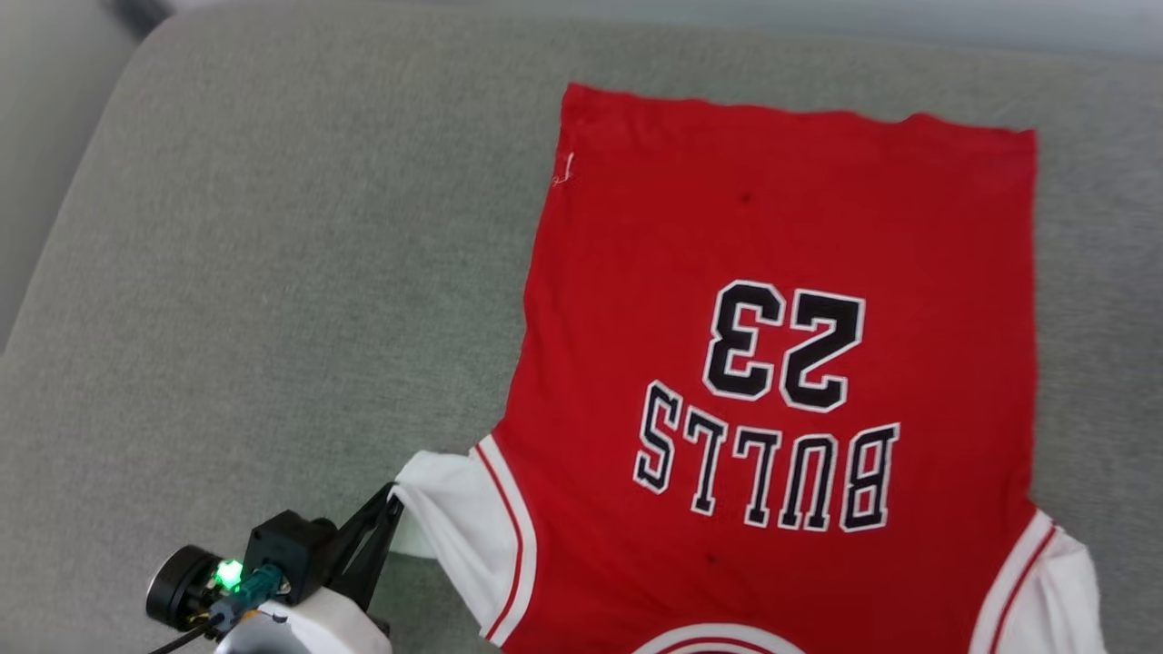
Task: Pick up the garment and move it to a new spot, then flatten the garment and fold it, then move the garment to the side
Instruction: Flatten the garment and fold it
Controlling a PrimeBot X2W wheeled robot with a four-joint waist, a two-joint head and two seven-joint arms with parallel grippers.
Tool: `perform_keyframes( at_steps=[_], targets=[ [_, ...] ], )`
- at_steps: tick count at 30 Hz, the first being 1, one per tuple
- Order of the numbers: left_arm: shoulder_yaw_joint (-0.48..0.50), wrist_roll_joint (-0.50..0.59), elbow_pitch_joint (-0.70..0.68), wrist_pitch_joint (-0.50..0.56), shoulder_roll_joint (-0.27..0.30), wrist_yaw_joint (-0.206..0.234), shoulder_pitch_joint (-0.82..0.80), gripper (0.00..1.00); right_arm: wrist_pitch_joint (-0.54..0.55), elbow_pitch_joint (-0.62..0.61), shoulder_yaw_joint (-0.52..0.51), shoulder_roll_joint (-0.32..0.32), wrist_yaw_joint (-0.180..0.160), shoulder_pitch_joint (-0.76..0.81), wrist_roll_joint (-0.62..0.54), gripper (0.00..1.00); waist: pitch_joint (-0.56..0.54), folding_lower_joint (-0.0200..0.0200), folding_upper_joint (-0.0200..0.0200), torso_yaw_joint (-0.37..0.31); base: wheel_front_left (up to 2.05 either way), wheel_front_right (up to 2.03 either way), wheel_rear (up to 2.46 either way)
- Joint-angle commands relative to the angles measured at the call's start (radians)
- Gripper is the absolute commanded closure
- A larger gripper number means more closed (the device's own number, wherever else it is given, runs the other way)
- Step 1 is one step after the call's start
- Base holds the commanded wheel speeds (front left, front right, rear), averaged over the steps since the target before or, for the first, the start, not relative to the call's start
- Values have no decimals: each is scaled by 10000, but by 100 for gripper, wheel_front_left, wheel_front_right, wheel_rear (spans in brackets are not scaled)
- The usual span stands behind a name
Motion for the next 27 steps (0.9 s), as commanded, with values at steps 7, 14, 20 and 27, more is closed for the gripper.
perform_keyframes(
  at_steps=[7,14,20,27],
  targets=[
    [210,509,-82,-282,-655,-205,-742,100,3860,1157,863,570,-9,-4120,31,0,2213,-2,0,1369,0,0,0],
    [323,894,-11,-291,-1114,-419,-1126,100,4981,2425,997,1658,-9,-5927,-1316,0,3112,-2,0,1895,0,0,0],
    [436,1116,19,-259,-1322,-501,-1288,100,5027,3005,864,1981,-9,-5884,-1800,0,3484,-2,0,2100,0,0,0],
    [628,1312,41,-263,-1492,-541,-1267,100,5064,3274,987,1993,-8,-4372,-1812,0,3723,-2,0,2194,0,0,0]
  ],
)
